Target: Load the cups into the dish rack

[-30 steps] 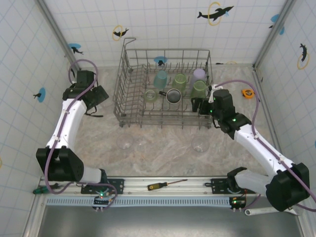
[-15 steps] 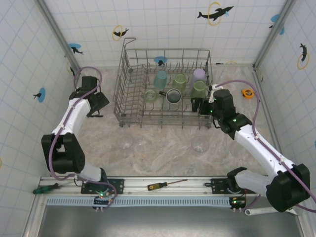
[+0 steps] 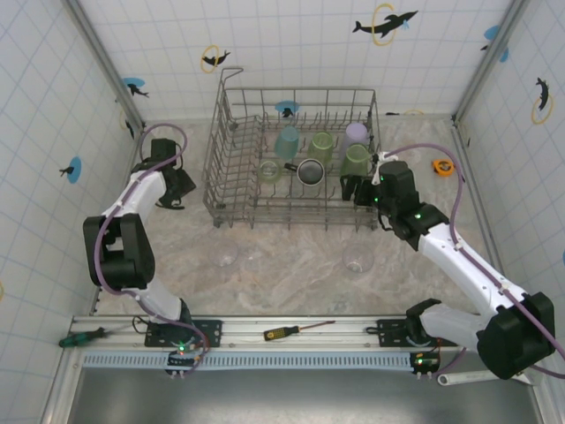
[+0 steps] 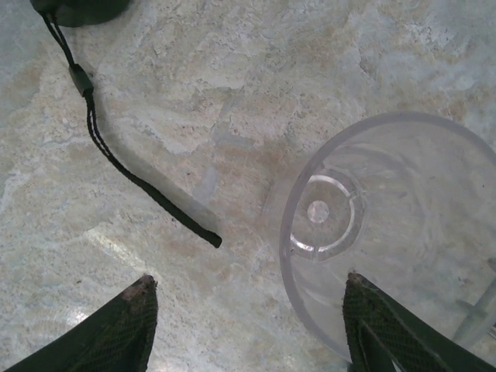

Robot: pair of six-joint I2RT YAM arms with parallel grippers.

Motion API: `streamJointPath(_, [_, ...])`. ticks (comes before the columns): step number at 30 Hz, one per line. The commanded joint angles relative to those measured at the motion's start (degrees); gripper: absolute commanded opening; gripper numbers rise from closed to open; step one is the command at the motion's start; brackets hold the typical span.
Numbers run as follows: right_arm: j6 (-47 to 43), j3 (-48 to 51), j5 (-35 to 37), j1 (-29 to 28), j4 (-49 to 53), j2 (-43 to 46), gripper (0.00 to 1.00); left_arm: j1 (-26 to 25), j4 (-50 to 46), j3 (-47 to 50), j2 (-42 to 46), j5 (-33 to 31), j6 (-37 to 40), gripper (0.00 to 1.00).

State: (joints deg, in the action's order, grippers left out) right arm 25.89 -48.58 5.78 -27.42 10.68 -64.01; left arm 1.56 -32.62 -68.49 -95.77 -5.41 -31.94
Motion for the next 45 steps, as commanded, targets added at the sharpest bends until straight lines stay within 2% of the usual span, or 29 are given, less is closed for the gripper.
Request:
streamJointPath(1, [0.52, -1.33, 1.56, -0.72, 1.43, 0.45, 1.0, 0.53, 1.5, -0.17, -1.64, 1.46, 1.07, 0.6])
streamJointPath(6, [0.56, -1.96, 1.73, -1.32, 1.87, 0.03, 1.0, 0.55, 2.85, 0.01, -3.14, 2.59, 1.05, 0.48])
streamJointPath(8, [0.57, -2.05, 2.02, -1.5, 2.2, 0.27, 1.0, 0.54, 2.91, -0.02, -3.78, 2.38, 1.08, 0.38])
streamJointPath(12, [0.7, -2.3, 2.47, -1.74, 2.81, 0.85, 1.0, 0.9, 2.67, -0.21, -4.21, 1.6, 0.99, 0.02])
streamJointPath(13, [0.77, -2.38, 2.48, -1.76, 2.94, 1.05, 1.0, 0.98, 2.5, -0.24, -4.02, 1.48, 0.93, 0.0])
streamJointPath(29, [3.58, -2.2, 0.44, -3.44, 3.46, 2.01, 1.0, 3.55, 0.24, 3.97, 9.15, 0.84, 1.4, 0.0])
streamJointPath(36, [6.15, -2.79, -0.42, -4.22, 3.32, 1.35, 1.0, 4.8, -0.44, 2.58, 12.67, 4.64, 2.36, 0.0])
streamJointPath(45, [9.27, -5.3, -1.26, -5.97, 3.42, -1.02, 1.0, 6.32, 0.36, -3.49, 15.73, 13.84, 2.95, 0.0])
